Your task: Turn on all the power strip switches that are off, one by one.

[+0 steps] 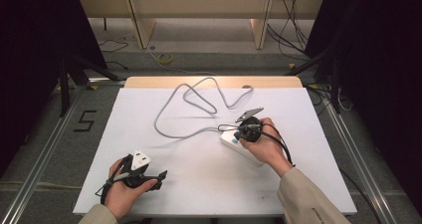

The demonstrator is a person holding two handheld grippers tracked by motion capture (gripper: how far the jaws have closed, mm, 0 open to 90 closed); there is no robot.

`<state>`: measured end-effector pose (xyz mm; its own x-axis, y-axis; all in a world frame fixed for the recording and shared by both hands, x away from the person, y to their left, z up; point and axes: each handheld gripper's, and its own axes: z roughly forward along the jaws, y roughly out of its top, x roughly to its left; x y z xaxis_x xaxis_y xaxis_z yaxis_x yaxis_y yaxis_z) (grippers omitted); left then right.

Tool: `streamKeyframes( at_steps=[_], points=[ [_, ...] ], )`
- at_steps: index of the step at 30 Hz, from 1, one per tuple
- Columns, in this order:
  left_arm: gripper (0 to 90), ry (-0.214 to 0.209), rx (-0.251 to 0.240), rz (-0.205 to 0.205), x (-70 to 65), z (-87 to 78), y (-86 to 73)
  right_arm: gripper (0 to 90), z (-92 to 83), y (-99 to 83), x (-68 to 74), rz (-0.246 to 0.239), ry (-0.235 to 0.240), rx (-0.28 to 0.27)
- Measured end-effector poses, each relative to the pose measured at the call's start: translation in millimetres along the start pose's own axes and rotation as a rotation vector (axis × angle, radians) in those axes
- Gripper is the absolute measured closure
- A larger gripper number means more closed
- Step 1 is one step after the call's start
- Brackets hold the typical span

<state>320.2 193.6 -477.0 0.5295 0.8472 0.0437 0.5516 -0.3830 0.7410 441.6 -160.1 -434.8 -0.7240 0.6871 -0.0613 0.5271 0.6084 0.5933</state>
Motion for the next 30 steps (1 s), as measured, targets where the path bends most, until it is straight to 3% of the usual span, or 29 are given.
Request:
streamKeyframes(
  at_steps=[30],
  points=[
    [16.2, -0.001, 0.001, 0.000, -0.9, 0.7, 0.2, 90.0, 14.4, 2.2, 1.1, 0.003, 0.007, 0.027]
  ],
)
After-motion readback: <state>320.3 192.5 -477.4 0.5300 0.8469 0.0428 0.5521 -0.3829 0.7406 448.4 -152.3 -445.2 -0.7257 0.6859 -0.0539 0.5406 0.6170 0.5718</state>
